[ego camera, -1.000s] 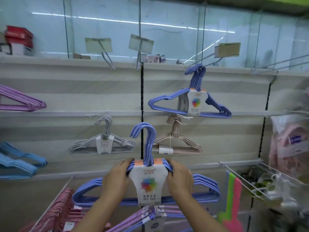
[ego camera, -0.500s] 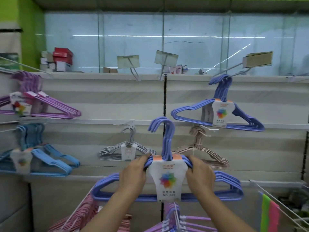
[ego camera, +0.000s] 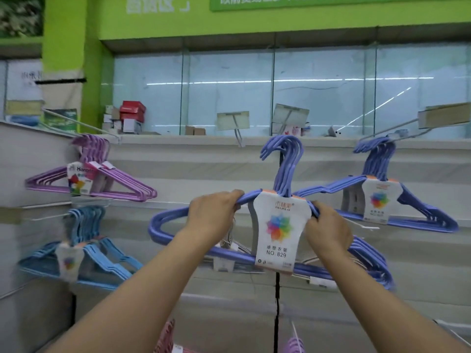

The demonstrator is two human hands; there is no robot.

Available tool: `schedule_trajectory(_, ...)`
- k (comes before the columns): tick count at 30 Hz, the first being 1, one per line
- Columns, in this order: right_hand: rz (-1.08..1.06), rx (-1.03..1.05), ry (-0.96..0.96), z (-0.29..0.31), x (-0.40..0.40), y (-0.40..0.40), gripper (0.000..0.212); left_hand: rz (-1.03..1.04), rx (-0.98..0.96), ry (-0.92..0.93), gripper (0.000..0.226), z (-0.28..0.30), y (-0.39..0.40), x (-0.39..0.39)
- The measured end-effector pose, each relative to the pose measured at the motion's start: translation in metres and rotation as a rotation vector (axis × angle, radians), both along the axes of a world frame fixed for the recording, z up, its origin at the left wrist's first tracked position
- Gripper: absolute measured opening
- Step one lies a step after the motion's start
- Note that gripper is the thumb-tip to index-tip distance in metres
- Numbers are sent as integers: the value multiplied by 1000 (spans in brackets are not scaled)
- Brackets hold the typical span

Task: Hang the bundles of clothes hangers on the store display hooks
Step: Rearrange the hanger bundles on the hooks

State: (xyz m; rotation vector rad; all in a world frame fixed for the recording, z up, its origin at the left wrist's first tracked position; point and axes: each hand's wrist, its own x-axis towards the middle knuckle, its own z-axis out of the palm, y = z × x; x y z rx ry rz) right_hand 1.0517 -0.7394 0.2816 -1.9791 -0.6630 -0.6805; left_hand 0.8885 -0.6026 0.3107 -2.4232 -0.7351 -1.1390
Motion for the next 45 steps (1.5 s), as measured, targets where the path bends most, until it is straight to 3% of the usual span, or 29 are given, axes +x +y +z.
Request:
schedule_trajectory(5,32,86,48,27,0,40,14,72,159,-49,22,40,32,4)
schedule_trajectory(14,10,99,170,55,18,106,17,25,120,-88,21,72,98,33)
schedule_trajectory(27,20,104,167,79,44,165,22,69,128,-160,28,84,163,67)
schedule_trajectory(33,21,88,128,74,52,194,17,86,113,-255,28,68,187,66)
schedule_trajectory(45,15,-81,-186,78,69,209,19,102,25,-207,30,40,221,78)
